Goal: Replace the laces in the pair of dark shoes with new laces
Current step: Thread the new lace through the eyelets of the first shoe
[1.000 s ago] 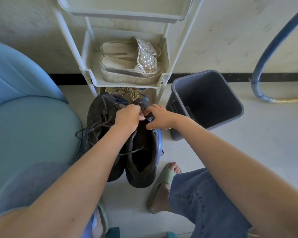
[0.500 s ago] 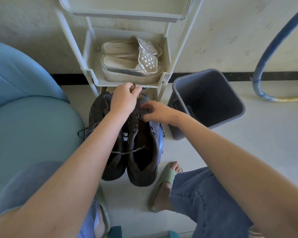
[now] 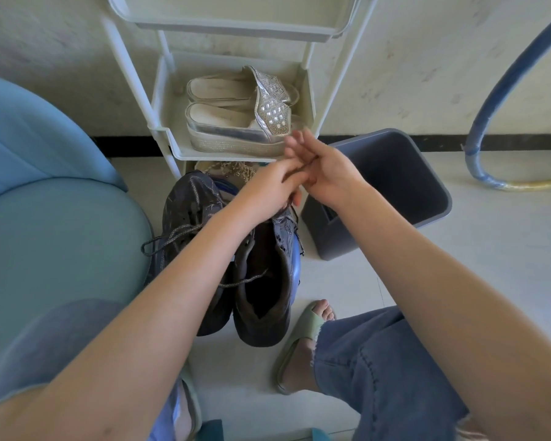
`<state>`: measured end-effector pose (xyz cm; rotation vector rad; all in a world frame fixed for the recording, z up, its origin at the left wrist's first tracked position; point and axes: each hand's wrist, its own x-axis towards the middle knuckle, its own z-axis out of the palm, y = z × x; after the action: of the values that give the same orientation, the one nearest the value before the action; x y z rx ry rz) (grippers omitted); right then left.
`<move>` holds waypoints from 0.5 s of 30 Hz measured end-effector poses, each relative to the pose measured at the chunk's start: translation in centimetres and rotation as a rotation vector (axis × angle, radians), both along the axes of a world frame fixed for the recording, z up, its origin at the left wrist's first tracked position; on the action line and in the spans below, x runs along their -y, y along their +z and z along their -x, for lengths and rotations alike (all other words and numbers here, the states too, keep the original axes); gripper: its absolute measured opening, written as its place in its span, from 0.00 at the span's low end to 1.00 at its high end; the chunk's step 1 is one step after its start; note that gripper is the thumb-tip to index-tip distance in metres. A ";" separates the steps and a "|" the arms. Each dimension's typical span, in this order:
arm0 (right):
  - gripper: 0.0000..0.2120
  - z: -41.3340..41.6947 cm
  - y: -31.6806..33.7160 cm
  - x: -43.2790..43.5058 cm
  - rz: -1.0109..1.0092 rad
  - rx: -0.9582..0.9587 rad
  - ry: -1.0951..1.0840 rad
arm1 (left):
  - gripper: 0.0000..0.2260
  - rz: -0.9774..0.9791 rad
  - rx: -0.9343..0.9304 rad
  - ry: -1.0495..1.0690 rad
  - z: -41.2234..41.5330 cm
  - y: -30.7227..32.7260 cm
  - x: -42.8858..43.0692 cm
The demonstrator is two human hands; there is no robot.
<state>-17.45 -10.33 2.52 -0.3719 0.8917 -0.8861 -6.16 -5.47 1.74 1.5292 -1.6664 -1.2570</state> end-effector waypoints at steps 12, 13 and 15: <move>0.15 1.6 -1.5 0.5 0.583 -1.267 0.551 | 0.13 -0.343 0.564 0.206 -3.2 -3.1 0.2; 0.16 1.3 -1.7 0.1 0.597 -1.256 0.671 | 0.13 -0.365 0.561 0.136 -2.9 -3.5 -0.1; 0.18 0.9 -2.2 -0.5 0.622 -1.259 0.831 | 0.13 -0.348 0.575 0.097 -2.5 -3.8 -0.2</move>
<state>-18.38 -9.83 0.31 -1.8182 1.3844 -0.0156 -3.70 -5.25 -2.10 2.3247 -1.7325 -1.1660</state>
